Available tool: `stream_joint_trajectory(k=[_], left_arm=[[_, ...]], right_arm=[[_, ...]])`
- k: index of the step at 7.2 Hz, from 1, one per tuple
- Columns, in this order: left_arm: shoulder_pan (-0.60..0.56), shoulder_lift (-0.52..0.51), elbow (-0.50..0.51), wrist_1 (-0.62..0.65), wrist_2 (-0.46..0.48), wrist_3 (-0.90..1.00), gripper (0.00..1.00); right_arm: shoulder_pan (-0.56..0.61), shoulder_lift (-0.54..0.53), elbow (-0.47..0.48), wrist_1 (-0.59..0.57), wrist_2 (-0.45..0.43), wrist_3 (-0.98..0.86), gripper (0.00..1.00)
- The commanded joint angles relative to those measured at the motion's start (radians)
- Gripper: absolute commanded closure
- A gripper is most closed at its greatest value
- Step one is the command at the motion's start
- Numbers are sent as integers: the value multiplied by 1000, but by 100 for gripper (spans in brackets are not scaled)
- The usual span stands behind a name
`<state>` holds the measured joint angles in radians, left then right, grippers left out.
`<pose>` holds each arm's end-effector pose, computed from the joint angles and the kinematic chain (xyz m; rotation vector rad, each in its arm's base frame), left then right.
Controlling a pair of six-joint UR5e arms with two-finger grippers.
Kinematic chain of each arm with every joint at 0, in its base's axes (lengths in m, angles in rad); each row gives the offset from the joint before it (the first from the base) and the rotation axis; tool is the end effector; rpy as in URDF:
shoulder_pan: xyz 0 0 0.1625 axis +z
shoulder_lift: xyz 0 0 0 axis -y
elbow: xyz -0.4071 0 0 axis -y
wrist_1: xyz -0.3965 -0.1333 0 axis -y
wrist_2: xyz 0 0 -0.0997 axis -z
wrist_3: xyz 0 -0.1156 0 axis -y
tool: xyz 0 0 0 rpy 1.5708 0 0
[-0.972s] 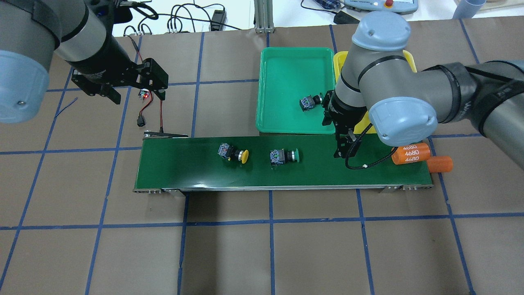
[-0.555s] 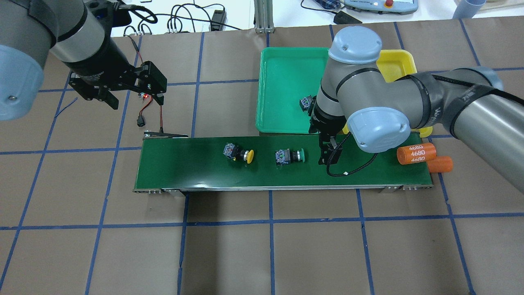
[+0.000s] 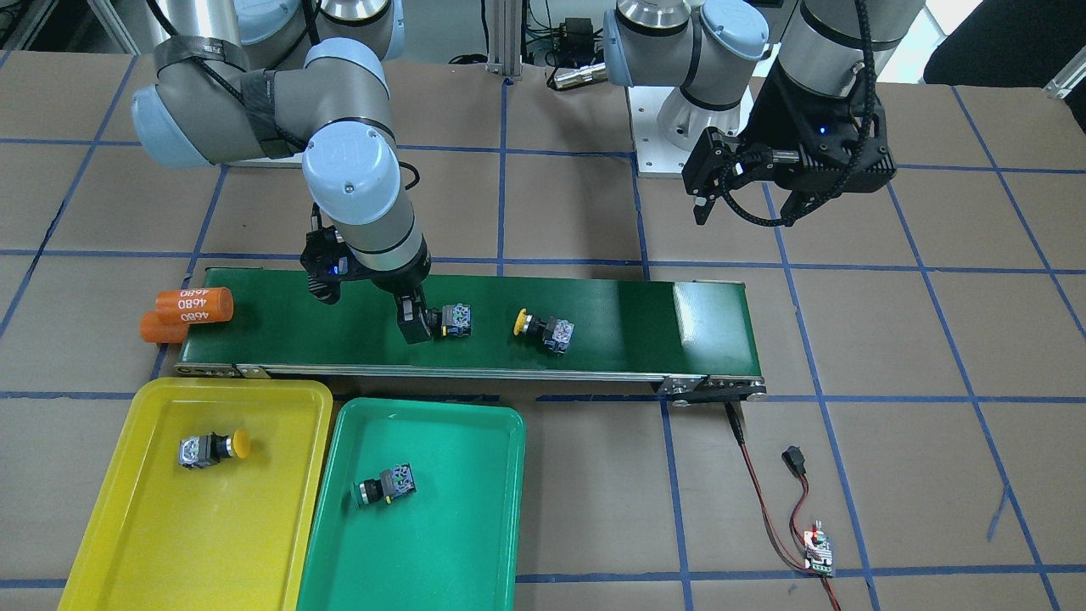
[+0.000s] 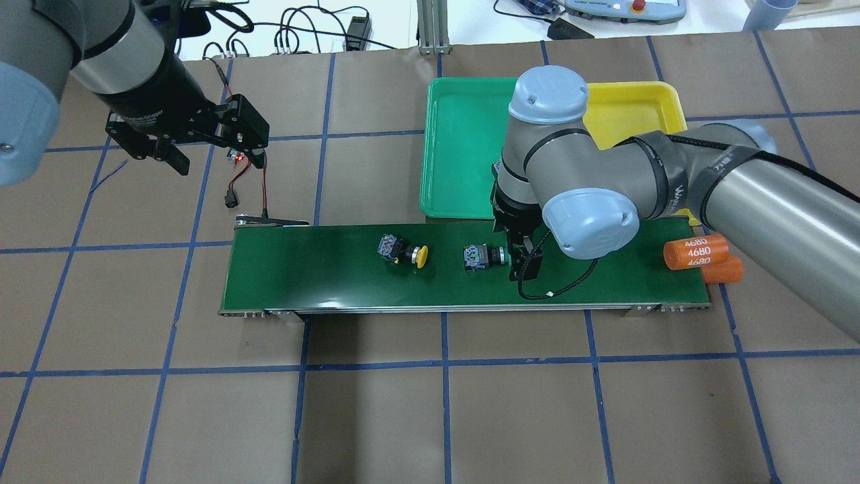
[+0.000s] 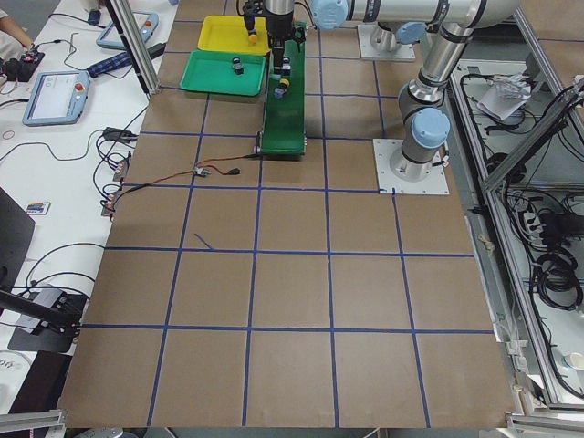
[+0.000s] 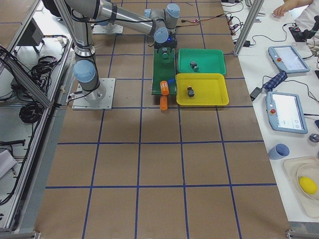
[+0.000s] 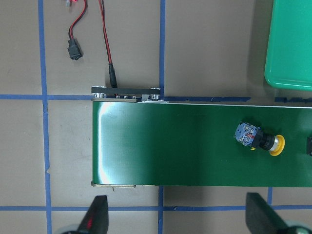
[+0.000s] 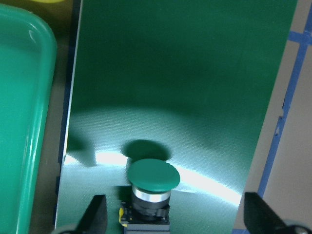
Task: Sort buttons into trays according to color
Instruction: 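Grasp the second green button on the belt with the right gripper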
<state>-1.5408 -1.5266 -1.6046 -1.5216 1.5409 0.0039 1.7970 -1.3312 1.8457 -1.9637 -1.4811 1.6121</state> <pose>-0.1222 -0.4888 0.4639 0.0392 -3.1111 0.0935 0.2581 -0.4811 0.2365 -1.9812 -2.3729 -0.2244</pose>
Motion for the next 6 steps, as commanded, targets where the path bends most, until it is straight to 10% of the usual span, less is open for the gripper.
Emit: stream_joint_trajectory(k=[1, 6], left_arm=[[2, 6, 2, 1, 2, -1, 0], [2, 11, 0, 1, 4, -1, 0]], right_arm=[[2, 3, 1, -20, -2, 5, 0], [1, 43, 1, -38, -34, 11, 0]])
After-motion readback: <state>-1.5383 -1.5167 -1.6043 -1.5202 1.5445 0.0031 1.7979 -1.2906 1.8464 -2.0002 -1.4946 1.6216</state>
